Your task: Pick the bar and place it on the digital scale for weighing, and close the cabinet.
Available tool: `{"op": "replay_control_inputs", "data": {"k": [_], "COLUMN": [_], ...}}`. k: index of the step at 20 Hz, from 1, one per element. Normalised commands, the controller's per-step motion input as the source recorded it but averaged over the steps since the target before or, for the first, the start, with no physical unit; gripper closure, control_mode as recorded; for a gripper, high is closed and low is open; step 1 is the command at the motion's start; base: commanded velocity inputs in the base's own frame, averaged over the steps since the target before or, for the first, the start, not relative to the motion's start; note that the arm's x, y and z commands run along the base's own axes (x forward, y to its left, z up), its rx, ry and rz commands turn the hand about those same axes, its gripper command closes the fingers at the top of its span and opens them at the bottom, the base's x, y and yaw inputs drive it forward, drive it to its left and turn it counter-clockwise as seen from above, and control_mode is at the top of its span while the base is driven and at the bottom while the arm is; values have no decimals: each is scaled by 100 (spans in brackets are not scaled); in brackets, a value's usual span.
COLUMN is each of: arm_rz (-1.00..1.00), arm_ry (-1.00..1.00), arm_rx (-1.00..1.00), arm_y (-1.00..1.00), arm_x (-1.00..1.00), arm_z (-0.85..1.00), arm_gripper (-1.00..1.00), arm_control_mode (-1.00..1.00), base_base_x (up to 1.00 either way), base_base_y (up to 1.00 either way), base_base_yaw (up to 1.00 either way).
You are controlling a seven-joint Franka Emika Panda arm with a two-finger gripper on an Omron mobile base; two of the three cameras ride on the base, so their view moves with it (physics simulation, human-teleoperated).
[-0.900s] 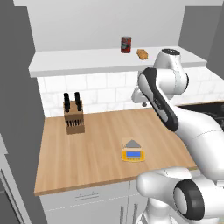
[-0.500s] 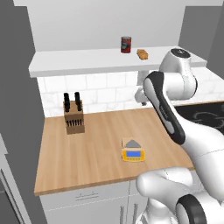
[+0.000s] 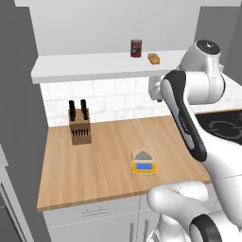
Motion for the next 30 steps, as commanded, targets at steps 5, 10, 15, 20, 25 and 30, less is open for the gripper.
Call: {"op": "replay_control_inputs", "data": {"k": [5,10,15,20,25,30], "arm_rz": [-3,-3,-2,-4,-6,-4], "arm_ry": [-5,-16,-14,-14,-12,-8], "arm_rx": [-3,-1,0,0,0,13], "arm_y": [-3,-6,-12,-7,-19,-11], "arm_x": [0,3,7,27,37,56], "arm_z": [64,60,50,17,-2,-6], "arm_gripper": [-100,-100,-100,-100,-100,-100], "arm_control_mode": [-100,-100,-100,-100,-100,-100], "base_base_x": [0,0,0,0,0,0], "base_base_y": [0,0,0,0,0,0], "base_base_yaw": [0,0,0,0,0,0]}}
